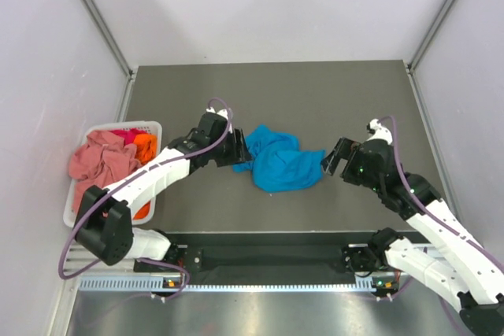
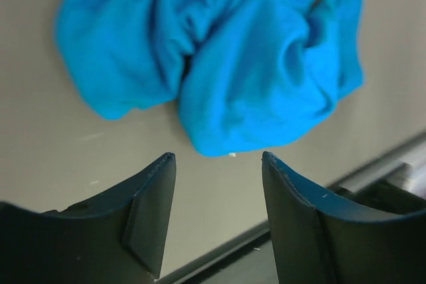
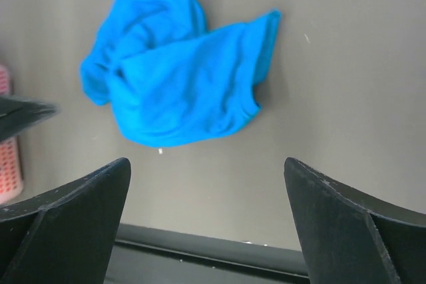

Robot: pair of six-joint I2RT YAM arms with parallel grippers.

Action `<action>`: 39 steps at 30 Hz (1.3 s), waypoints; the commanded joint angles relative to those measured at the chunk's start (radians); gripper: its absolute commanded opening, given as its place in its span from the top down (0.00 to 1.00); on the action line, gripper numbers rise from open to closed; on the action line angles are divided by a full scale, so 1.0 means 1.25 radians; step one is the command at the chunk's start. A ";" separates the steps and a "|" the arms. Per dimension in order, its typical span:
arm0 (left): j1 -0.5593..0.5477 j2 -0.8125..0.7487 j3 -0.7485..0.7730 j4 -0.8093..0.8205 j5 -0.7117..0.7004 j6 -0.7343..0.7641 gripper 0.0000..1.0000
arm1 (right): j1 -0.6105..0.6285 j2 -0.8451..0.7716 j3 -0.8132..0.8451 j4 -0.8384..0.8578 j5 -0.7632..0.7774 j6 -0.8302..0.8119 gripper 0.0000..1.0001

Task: Fold and stack the t-shirts
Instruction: Move the tshirt to the center of the board, then flatten the tshirt out

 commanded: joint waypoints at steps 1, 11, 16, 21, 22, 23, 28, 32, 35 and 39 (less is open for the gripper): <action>-0.005 -0.026 0.059 -0.095 -0.134 0.076 0.40 | 0.007 0.036 -0.034 0.045 0.037 0.077 0.02; -0.005 0.088 0.017 -0.056 -0.141 0.063 0.39 | 0.007 0.303 -0.095 0.290 -0.031 0.037 0.33; -0.005 0.176 0.033 -0.013 -0.122 0.058 0.41 | -0.024 0.395 -0.110 0.351 -0.053 -0.001 0.37; -0.005 0.231 0.071 -0.015 -0.149 0.074 0.45 | -0.071 0.449 -0.148 0.461 -0.147 -0.017 0.38; -0.005 0.245 0.085 -0.018 -0.151 0.076 0.55 | -0.074 0.464 -0.152 0.470 -0.169 -0.020 0.41; -0.005 0.247 0.091 -0.023 -0.154 0.077 0.64 | -0.079 0.470 -0.150 0.476 -0.175 -0.026 0.42; -0.003 0.209 0.192 -0.095 -0.250 0.105 1.00 | -0.115 0.455 -0.075 0.420 -0.155 -0.071 0.93; -0.005 0.164 0.341 -0.228 -0.336 0.127 1.00 | -0.136 0.365 0.055 0.255 -0.029 -0.112 1.00; -0.005 0.095 0.411 -0.302 -0.368 0.117 1.00 | -0.137 0.263 0.148 0.142 0.045 -0.117 1.00; -0.007 -0.038 0.441 -0.356 -0.363 0.091 1.00 | -0.137 0.113 0.254 0.009 0.129 -0.114 1.00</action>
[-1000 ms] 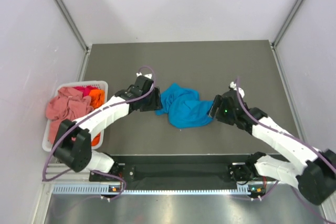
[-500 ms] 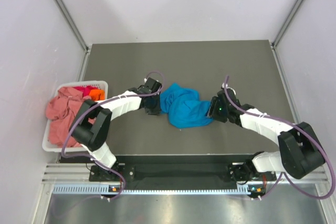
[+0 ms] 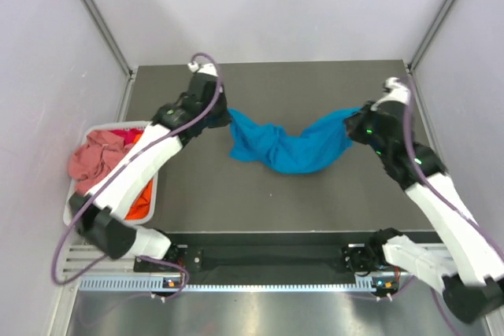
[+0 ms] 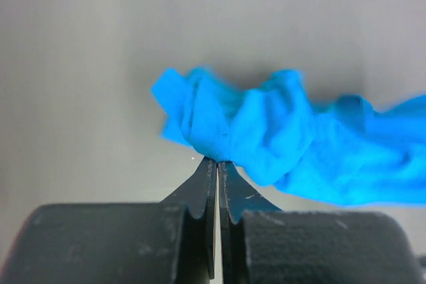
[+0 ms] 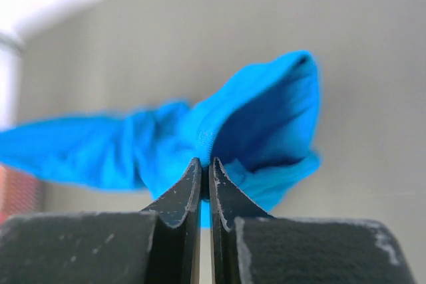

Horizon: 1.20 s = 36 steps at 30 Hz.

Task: Fold and stack the t-shirts
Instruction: Flatten the tshirt out

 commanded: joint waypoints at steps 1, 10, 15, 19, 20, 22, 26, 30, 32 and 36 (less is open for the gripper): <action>-0.004 -0.136 0.049 -0.107 -0.033 -0.017 1.00 | -0.005 -0.120 0.098 -0.161 0.127 -0.016 1.00; -0.002 -0.202 0.004 -0.103 0.005 0.022 1.00 | -0.006 -0.150 0.136 -0.211 0.231 -0.014 1.00; 0.065 -0.049 -0.029 -0.041 0.007 0.039 1.00 | -0.051 0.035 0.085 -0.067 0.218 -0.065 1.00; 0.111 0.097 0.008 -0.015 0.033 0.045 1.00 | -0.175 0.230 0.094 0.059 0.053 -0.108 0.99; 0.118 0.152 0.022 -0.015 0.023 0.050 1.00 | -0.187 0.277 0.116 0.085 0.019 -0.117 0.99; 0.145 0.205 0.065 -0.013 0.032 0.053 1.00 | -0.213 0.420 0.219 0.089 -0.017 -0.153 0.99; 0.186 0.321 0.168 -0.046 0.054 0.046 1.00 | -0.236 0.605 0.412 0.053 -0.069 -0.203 1.00; 0.197 0.354 0.223 -0.029 0.048 0.045 1.00 | -0.254 0.735 0.573 0.021 -0.088 -0.237 0.99; 0.199 0.364 0.228 -0.032 0.053 0.041 1.00 | -0.260 0.758 0.604 -0.004 -0.093 -0.237 0.99; 0.199 0.357 0.214 -0.018 0.034 0.045 1.00 | -0.268 0.744 0.611 -0.001 -0.113 -0.243 0.89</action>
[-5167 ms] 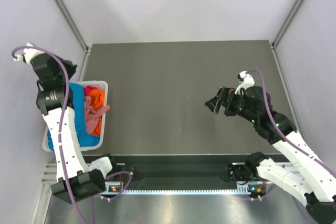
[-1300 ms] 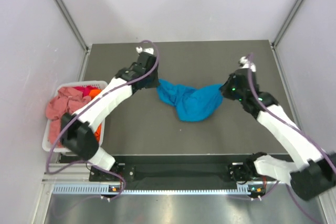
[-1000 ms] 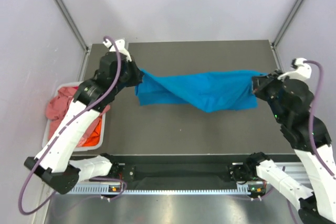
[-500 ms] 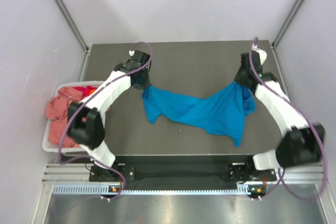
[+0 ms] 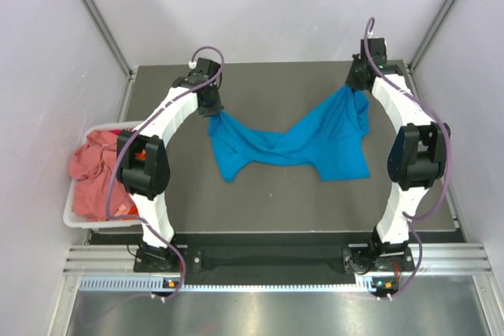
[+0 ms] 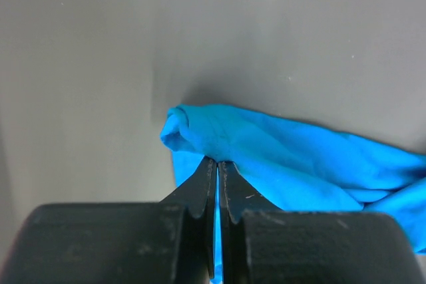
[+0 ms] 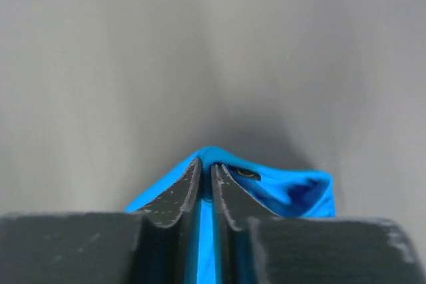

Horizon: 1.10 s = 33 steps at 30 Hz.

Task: Fold and stack the t-shirts
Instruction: Flatten the tshirt out

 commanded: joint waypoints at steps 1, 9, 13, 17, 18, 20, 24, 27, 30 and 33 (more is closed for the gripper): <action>0.000 -0.008 0.015 0.025 -0.012 0.009 0.97 | -0.017 -0.025 0.041 -0.018 -0.032 -0.025 0.81; -0.004 -0.100 -0.056 -0.009 -0.048 0.042 0.59 | -0.023 -0.168 -0.111 -0.213 0.073 0.175 0.56; -0.011 -0.193 -0.157 0.048 0.069 0.052 0.58 | -0.064 -0.290 -0.311 -0.231 0.044 0.258 0.58; -0.011 -0.243 -0.263 0.101 0.215 0.063 0.58 | -0.120 -0.411 -0.498 -0.215 0.022 0.294 0.60; -0.011 -0.251 -0.275 0.106 0.237 0.063 0.58 | -0.126 -0.429 -0.519 -0.204 0.028 0.298 0.60; -0.011 -0.272 -0.300 0.115 0.278 0.065 0.58 | -0.134 -0.468 -0.561 -0.207 0.054 0.303 0.60; -0.011 -0.302 -0.332 0.135 0.307 0.065 0.58 | -0.168 -0.506 -0.626 -0.202 0.020 0.311 0.60; -0.011 -0.297 -0.331 0.128 0.316 0.069 0.58 | -0.176 -0.516 -0.669 -0.172 -0.001 0.315 0.60; -0.011 -0.291 -0.332 0.128 0.303 0.063 0.58 | -0.177 -0.516 -0.705 -0.138 -0.004 0.328 0.59; -0.011 -0.289 -0.332 0.125 0.310 0.052 0.58 | -0.177 -0.494 -0.710 -0.122 -0.029 0.336 0.59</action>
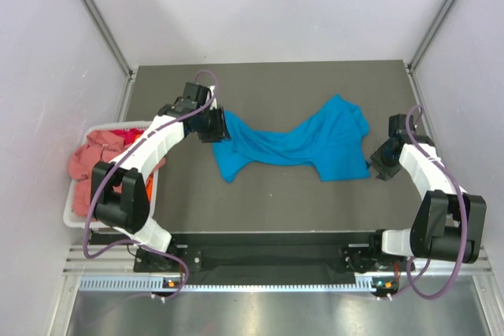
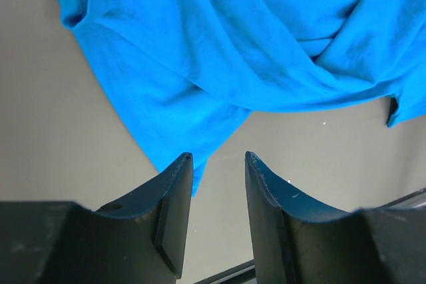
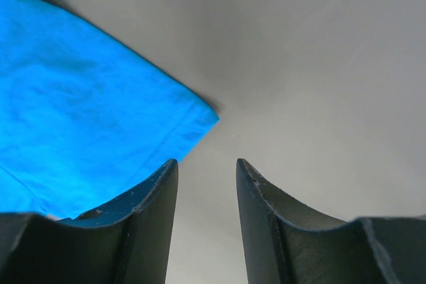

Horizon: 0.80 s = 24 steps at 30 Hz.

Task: Fold and stack the t-shirts
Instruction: Flatten the tshirt out

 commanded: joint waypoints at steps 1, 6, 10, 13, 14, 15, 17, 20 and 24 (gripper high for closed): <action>-0.001 -0.026 -0.004 0.037 0.018 -0.003 0.58 | -0.009 0.008 0.002 0.058 -0.030 0.025 0.59; -0.001 -0.045 -0.023 0.042 -0.005 -0.003 0.58 | -0.009 0.032 -0.006 0.064 -0.010 0.049 0.60; -0.001 -0.037 -0.014 0.028 -0.020 0.009 0.58 | -0.009 0.027 -0.022 0.052 0.002 0.079 0.61; -0.001 -0.031 -0.006 0.023 -0.034 0.014 0.58 | -0.009 0.014 -0.043 0.063 0.017 0.096 0.61; -0.001 -0.030 -0.006 0.026 -0.033 0.013 0.58 | -0.009 0.014 -0.051 0.065 0.020 0.100 0.61; -0.001 -0.028 -0.006 0.027 -0.030 0.011 0.58 | -0.009 0.016 -0.052 0.070 0.022 0.102 0.60; -0.001 -0.023 -0.009 0.032 -0.020 0.006 0.58 | -0.009 0.028 -0.059 0.079 0.024 0.106 0.60; -0.001 -0.020 -0.015 0.037 -0.016 0.005 0.58 | -0.009 0.041 -0.082 0.125 0.018 0.108 0.59; -0.001 -0.018 -0.015 0.027 -0.044 0.006 0.58 | -0.009 0.062 -0.108 0.197 -0.004 0.098 0.62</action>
